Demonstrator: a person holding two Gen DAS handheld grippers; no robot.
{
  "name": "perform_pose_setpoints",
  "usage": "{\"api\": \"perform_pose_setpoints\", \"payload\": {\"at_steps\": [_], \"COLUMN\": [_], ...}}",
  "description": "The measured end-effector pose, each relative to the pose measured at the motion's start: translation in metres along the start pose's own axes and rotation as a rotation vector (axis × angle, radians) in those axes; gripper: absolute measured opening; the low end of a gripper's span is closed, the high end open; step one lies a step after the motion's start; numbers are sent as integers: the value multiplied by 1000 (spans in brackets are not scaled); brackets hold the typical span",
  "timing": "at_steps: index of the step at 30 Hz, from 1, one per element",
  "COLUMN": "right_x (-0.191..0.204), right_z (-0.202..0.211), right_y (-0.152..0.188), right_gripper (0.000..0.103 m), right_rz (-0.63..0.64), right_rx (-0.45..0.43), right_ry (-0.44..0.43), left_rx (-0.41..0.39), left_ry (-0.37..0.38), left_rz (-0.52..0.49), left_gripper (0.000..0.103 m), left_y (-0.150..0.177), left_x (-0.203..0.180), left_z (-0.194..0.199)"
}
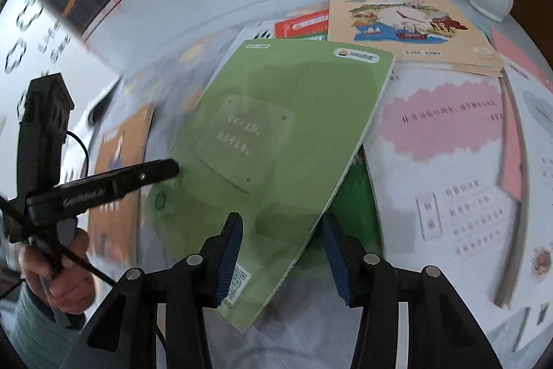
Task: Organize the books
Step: 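Grasp the green book by its edge with the left gripper, then flip the green book cover-side up and lay it down, open left gripper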
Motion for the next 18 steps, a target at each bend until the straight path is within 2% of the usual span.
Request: {"api": "perform_pose_setpoints", "payload": {"at_steps": [4,8,10,13,16,18], "right_x": [-7,-27,-39,-47,-56,-63], "right_z": [10,22,25,36,39,33], "right_y": [33,82,115,135,127,118], "right_gripper": [47,47,47,46,46,46], "right_rz": [-4,-90,-123,-127,-167,-214], "right_rx": [59,121,181,178,124,83], "right_ry": [-9,-81,-140,-167,-135,-173], "left_rx": [41,84,97,64,36,39], "left_ry": [12,72,95,95,91,95], "left_rz": [-40,-23,-10,39,58,61], "left_gripper": [29,29,29,29,29,29], "left_y": [56,113,128,132,123,122], "left_x": [-21,-38,-42,-41,-41,-44], "left_z": [8,18,20,23,22,17]}}
Point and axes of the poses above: each gripper's, at about its wrist camera, not at the fingertips, and z roughly against the way its jaws point, x to its left, y to its underside, the point moved 1 cm from there along -z, roughly the way its jaws point, and after that the axes turned 2 degrees about -z, right-handed, at the moved point
